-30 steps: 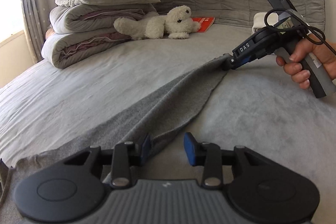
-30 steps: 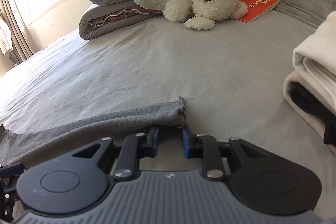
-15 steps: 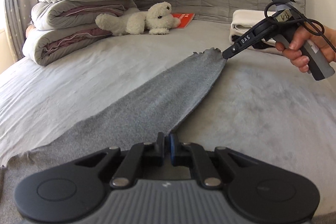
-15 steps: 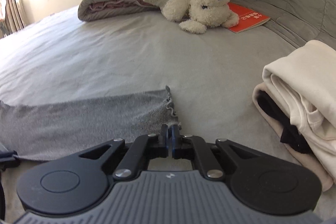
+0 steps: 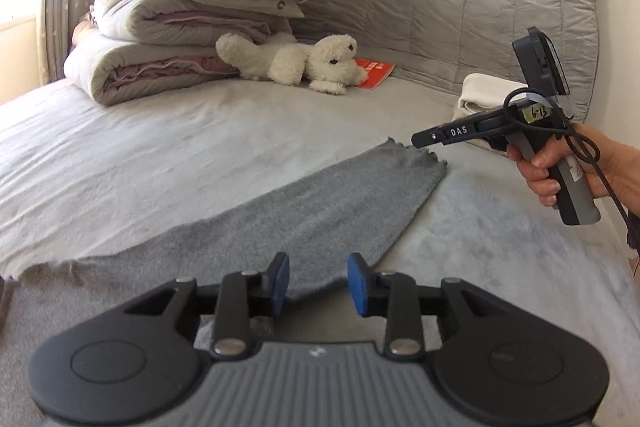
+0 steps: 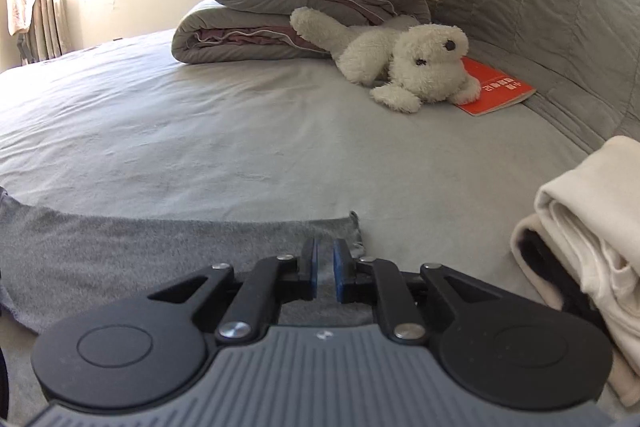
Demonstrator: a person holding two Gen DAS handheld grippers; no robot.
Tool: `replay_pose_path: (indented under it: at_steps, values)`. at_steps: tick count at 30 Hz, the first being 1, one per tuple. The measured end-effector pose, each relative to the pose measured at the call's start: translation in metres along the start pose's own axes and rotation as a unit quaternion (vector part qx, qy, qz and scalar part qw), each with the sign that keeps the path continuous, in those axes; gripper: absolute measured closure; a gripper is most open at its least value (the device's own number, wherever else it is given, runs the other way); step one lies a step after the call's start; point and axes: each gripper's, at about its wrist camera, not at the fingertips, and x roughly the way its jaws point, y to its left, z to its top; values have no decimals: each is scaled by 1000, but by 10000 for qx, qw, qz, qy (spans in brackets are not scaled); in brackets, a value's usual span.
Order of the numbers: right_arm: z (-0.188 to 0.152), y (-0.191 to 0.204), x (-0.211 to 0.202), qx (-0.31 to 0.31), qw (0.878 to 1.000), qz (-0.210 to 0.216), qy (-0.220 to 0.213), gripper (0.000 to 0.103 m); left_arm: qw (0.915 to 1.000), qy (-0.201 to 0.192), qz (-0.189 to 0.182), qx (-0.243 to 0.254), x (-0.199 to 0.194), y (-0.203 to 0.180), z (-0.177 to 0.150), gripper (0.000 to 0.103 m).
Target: Fold clothes
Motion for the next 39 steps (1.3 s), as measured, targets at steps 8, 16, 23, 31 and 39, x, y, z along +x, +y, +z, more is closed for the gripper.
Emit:
replay_pose_path:
  at_steps: [8,16,23,31,39]
  values:
    - [-11,-8,17,321,9989,-313,152,87,9997,135,94,-159,-11,0,-24,69]
    - [-1,8,-11,378,9991,-158,55,78,9983,115,348,-443,-44,-5,-29,52]
    - [11,45,-39,191,9997,131,-111,71,9927,187,842,-849,-95,12,-47,42]
    - [24,98,-60,67,9983,554,-163,68,9806,255,1590,-1117,-160,40,-65,39]
    - [30,165,-74,-236,9951,956,-109,68,9615,303,2254,-1544,-217,71,-90,38]
